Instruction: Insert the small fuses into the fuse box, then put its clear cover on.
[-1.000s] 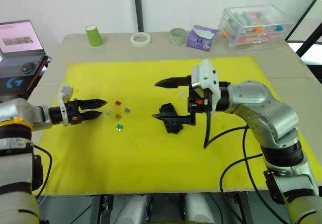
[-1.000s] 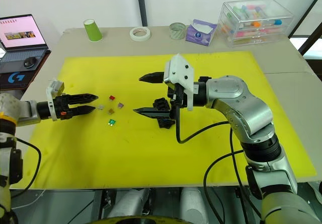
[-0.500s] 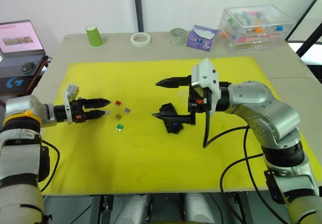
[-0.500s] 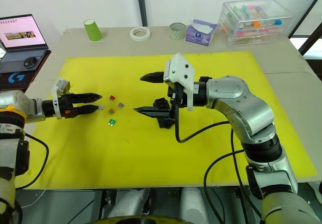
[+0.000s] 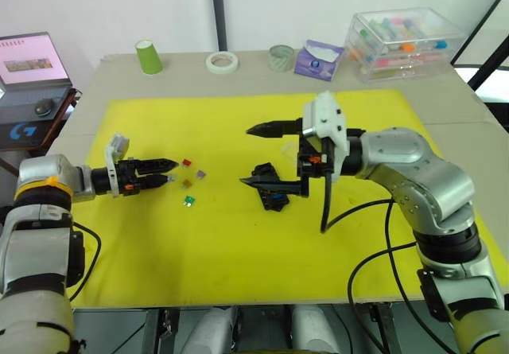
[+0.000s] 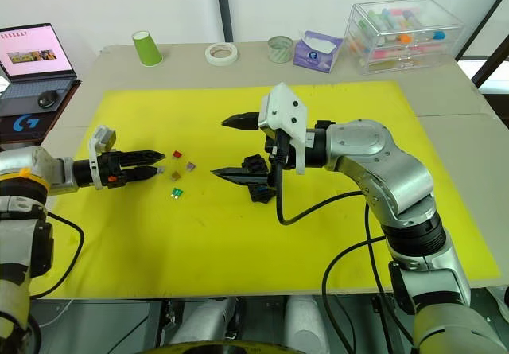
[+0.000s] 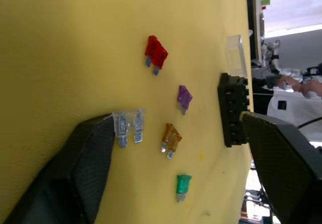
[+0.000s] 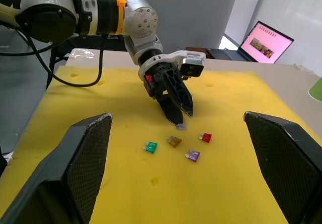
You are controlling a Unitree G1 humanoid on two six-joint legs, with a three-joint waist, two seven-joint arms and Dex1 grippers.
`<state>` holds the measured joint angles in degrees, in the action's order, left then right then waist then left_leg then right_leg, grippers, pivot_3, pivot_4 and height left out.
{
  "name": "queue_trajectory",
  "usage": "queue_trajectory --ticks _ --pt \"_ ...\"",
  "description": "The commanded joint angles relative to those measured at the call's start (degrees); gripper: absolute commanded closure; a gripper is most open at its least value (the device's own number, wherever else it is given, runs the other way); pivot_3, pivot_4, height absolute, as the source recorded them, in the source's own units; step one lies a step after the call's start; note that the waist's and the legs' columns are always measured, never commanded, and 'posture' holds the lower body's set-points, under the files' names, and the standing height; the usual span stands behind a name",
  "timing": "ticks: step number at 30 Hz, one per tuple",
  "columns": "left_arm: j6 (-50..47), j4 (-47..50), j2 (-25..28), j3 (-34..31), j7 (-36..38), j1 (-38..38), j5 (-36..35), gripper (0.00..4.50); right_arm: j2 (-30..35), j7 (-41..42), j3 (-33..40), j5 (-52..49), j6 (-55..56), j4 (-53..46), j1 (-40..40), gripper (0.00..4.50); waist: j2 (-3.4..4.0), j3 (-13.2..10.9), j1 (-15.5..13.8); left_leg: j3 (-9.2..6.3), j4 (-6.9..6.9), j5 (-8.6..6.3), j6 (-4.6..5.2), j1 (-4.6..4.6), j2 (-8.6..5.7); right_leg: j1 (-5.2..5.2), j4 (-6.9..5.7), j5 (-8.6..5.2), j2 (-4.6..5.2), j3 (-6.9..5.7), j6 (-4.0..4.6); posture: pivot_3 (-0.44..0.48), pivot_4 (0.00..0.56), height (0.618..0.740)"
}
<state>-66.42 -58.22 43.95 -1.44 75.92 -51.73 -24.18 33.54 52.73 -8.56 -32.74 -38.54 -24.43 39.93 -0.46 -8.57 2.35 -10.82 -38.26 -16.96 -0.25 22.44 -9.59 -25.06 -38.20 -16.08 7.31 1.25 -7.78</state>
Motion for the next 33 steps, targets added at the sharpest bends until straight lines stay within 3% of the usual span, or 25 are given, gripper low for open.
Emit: queue_trajectory --ticks 1,8,16,21,26,28,33 --pt "0.41 -0.67 0.07 0.33 -0.3 1.38 1.64 1.74 0.12 0.23 0.78 -0.07 0.74 -1.1 1.81 0.0 0.0 0.0 0.08 0.0 0.0 0.0 0.0 0.0 0.0 -0.01 -0.01 0.0 0.0 0.0 0.0 0.0 0.15 0.74" --pt "1.01 -0.83 -1.0 -0.3 -1.05 2.03 2.18 4.41 -0.08 0.74 0.53 0.45 1.05 -0.48 2.12 0.0 0.0 0.0 0.12 0.01 0.01 0.0 0.0 0.0 0.0 -0.02 -0.01 0.0 0.0 0.0 0.0 0.0 0.15 0.74" --pt "0.35 -0.09 0.3 -1.49 -0.93 2.72 1.65 4.46 -0.23 0.94 0.38 0.45 1.1 -0.27 2.08 0.0 0.0 0.01 0.2 0.01 0.01 0.0 0.0 0.0 0.0 -0.02 -0.02 0.0 0.01 0.0 0.0 0.0 0.15 0.74" --pt "-4.21 5.65 3.39 -3.48 1.02 2.72 -1.41 4.46 0.23 1.35 1.02 -0.48 0.1 -0.09 1.77 0.0 0.0 0.0 0.37 0.01 0.02 0.0 0.0 0.01 0.0 -0.07 -0.03 0.0 0.03 0.01 0.0 0.0 0.15 0.74" --pt "-10.99 25.37 7.45 -5.86 2.48 5.84 -8.81 4.46 1.0 1.92 2.81 -2.75 -2.41 1.05 2.55 0.0 0.0 0.0 0.34 0.01 0.0 0.0 0.0 0.12 0.01 -0.2 -0.12 0.0 0.08 0.02 0.0 0.0 0.15 0.74" --pt "-8.72 38.83 6.66 -6.83 -0.42 8.58 -10.59 4.46 2.96 3.09 1.96 -1.78 -3.6 1.95 3.81 0.0 0.0 0.0 0.02 0.01 -0.01 0.0 0.0 0.11 0.01 -0.14 -0.1 0.0 0.13 0.04 0.0 0.0 0.15 0.74" --pt "0.81 60.48 1.0 -8.42 -4.71 13.44 -14.09 4.46 4.99 3.18 -0.52 1.53 -5.45 5.69 7.16 0.0 0.0 0.0 -0.23 0.01 -0.06 0.0 0.0 0.08 0.01 0.04 0.08 0.0 0.19 0.01 0.01 0.0 0.15 0.74"
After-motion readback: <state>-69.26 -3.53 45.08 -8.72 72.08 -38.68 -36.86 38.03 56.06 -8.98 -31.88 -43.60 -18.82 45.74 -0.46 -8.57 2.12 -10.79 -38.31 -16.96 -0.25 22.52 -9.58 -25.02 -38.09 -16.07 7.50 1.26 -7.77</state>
